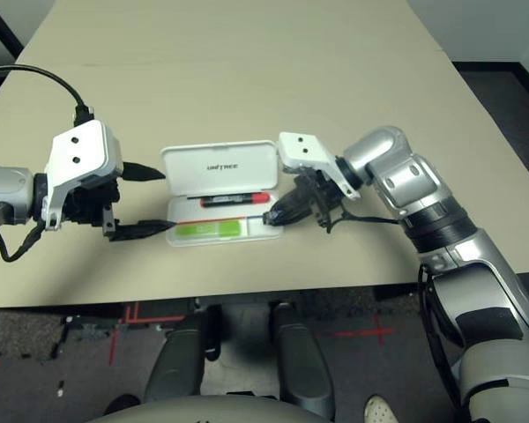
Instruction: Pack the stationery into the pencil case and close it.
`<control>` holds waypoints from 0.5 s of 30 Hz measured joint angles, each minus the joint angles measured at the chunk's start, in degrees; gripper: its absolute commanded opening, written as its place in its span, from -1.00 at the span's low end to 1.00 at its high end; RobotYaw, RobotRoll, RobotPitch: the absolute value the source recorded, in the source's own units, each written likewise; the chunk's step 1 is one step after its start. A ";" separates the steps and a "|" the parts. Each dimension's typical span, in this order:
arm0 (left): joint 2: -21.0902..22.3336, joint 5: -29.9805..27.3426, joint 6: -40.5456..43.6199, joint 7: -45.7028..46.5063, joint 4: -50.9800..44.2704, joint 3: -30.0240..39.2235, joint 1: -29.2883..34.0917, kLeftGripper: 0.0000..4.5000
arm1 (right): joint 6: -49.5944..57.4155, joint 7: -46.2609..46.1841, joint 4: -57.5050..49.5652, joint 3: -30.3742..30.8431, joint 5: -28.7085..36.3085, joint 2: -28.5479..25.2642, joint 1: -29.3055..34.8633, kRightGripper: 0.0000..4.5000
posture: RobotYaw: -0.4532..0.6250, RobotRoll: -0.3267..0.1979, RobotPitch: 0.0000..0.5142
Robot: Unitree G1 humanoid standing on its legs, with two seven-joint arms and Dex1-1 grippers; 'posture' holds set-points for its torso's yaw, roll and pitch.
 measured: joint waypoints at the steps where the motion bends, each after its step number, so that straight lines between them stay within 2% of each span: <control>1: 0.00 -0.04 0.12 0.12 -0.04 0.01 0.06 1.00 | -0.38 -0.18 0.26 0.10 -0.31 0.47 0.14 -0.85 | 0.16 0.25 -0.16; 12: 0.03 -0.21 0.91 0.75 -0.20 0.03 0.13 1.00 | -4.11 -1.53 1.50 0.98 -3.58 2.60 1.52 -0.85 | 0.16 0.25 -0.16; 15: 0.03 -0.21 0.94 0.79 -0.21 0.04 0.14 1.00 | -4.69 -2.20 2.07 1.24 -4.42 2.98 1.76 -0.42 | 0.16 0.25 -0.16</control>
